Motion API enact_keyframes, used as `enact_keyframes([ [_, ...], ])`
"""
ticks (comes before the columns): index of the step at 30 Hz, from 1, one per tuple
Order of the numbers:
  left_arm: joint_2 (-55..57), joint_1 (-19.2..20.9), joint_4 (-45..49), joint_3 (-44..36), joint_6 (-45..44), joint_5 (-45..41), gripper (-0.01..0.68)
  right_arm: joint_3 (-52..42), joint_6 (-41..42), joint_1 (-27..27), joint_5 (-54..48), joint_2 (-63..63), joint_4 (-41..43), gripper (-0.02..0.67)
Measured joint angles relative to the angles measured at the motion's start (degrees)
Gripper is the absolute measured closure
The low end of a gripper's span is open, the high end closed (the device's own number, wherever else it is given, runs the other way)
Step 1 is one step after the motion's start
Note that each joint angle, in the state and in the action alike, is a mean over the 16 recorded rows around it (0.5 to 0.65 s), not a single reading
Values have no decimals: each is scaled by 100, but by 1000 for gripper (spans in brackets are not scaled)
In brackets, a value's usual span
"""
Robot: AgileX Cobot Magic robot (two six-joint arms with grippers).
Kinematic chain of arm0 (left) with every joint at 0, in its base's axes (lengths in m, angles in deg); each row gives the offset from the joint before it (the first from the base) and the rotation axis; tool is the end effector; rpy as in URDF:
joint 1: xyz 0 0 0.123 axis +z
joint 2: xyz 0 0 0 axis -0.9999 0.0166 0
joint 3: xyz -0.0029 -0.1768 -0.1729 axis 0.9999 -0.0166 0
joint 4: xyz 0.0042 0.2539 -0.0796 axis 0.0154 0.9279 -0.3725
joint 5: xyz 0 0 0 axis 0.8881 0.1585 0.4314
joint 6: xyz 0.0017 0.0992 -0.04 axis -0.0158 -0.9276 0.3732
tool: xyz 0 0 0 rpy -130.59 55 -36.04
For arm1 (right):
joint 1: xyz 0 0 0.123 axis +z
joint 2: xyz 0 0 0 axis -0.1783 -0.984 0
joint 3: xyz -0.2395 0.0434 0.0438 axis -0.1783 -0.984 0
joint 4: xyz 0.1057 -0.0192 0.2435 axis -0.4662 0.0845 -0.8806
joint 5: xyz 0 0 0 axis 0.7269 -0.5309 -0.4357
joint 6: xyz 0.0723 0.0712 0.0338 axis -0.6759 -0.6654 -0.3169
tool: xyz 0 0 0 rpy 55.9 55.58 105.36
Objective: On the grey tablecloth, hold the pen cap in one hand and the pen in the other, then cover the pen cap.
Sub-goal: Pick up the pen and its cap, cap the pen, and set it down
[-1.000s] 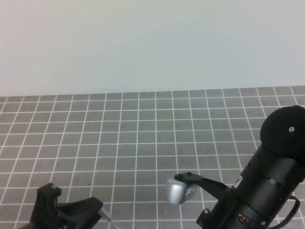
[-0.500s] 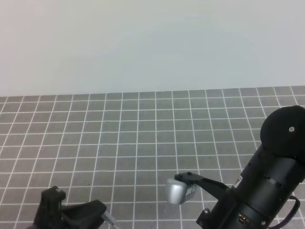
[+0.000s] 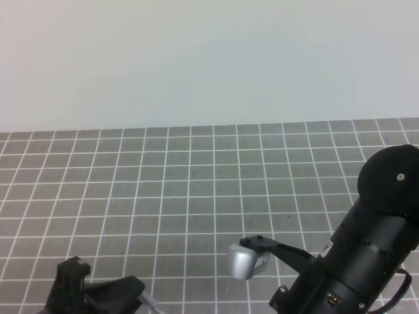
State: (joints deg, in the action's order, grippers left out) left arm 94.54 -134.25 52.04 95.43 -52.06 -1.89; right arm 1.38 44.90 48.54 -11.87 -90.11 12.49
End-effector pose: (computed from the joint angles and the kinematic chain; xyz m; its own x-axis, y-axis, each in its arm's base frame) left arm 0.1388 -0.1376 0.1959 0.6145 0.7587 -0.2164 0.4328 -0.0949 0.8965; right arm 0.1829 0.2479 0.1952 -0.6177 -0.7213 -0.3133 -0.6659 0.2679 0.6963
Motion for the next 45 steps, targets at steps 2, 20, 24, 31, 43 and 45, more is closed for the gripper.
enact_keyframes([
  [2,0,-57,0,0,-6,-17,634,0,7,0,-12,1,-4,631],
  [20,0,-395,606,0,-158,-21,605,1,18,-1,8,3,-8,644],
  [24,1,-395,805,0,-201,77,610,1,1,-1,9,4,-10,644],
  [31,0,-395,917,0,-231,203,600,1,-30,-1,13,4,-27,652],
  [43,21,-395,964,0,-318,284,605,0,-96,0,35,1,-329,652],
  [45,45,-403,981,0,-329,295,605,4,-121,0,47,-2,-378,652],
])
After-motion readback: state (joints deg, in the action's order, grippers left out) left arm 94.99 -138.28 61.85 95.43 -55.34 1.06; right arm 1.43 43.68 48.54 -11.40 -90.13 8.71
